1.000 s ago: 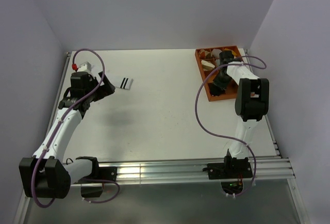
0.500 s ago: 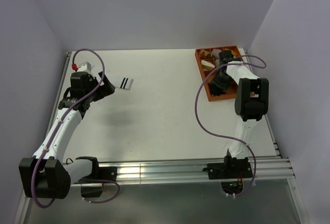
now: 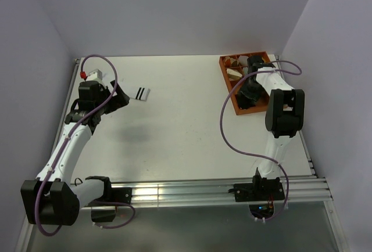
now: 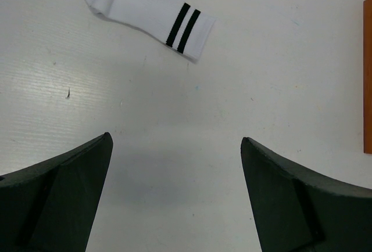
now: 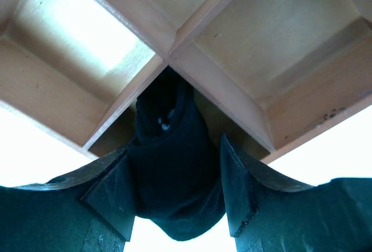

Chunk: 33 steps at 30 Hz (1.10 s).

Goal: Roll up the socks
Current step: Place the sock in the storage box.

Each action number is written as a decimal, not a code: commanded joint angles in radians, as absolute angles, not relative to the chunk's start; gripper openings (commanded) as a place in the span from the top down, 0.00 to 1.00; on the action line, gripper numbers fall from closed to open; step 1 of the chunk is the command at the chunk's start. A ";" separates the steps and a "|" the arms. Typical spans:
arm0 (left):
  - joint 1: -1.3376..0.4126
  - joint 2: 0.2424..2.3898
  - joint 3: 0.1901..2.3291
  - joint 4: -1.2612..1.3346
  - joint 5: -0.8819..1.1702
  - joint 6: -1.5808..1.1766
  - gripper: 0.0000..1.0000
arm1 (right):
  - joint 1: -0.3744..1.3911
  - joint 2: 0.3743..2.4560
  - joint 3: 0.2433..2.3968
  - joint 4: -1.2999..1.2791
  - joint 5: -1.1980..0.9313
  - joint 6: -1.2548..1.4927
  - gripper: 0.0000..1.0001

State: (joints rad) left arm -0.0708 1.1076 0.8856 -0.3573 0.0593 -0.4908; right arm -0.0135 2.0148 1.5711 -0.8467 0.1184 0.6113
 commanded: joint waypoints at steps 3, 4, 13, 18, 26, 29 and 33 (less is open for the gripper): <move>-0.071 1.078 0.882 -0.336 0.074 -0.480 0.03 | -0.005 1.939 1.620 -0.890 0.123 0.595 0.41; -0.071 1.077 0.882 -0.337 0.072 -0.479 0.03 | -0.005 1.942 1.623 -0.887 0.121 0.595 0.40; -0.071 1.081 0.882 -0.341 0.069 -0.480 0.03 | -0.005 1.985 1.546 -0.848 0.112 0.586 0.96; -0.071 1.081 0.884 -0.339 0.069 -0.480 0.03 | -0.005 2.035 1.543 -0.857 0.127 0.583 1.00; -0.071 1.083 0.881 -0.337 0.072 -0.480 0.03 | 0.049 2.144 1.640 -0.949 0.183 0.561 0.94; -0.072 1.081 0.879 -0.337 0.071 -0.479 0.03 | 0.058 2.157 1.637 -0.950 0.189 0.557 0.88; -0.071 1.078 0.880 -0.337 0.072 -0.479 0.03 | 0.057 2.134 1.608 -0.922 0.170 0.554 0.74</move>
State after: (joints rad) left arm -0.0708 1.1072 0.8856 -0.3573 0.0593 -0.4908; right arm 0.0425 2.0857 1.6508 -0.9031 0.1917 0.5533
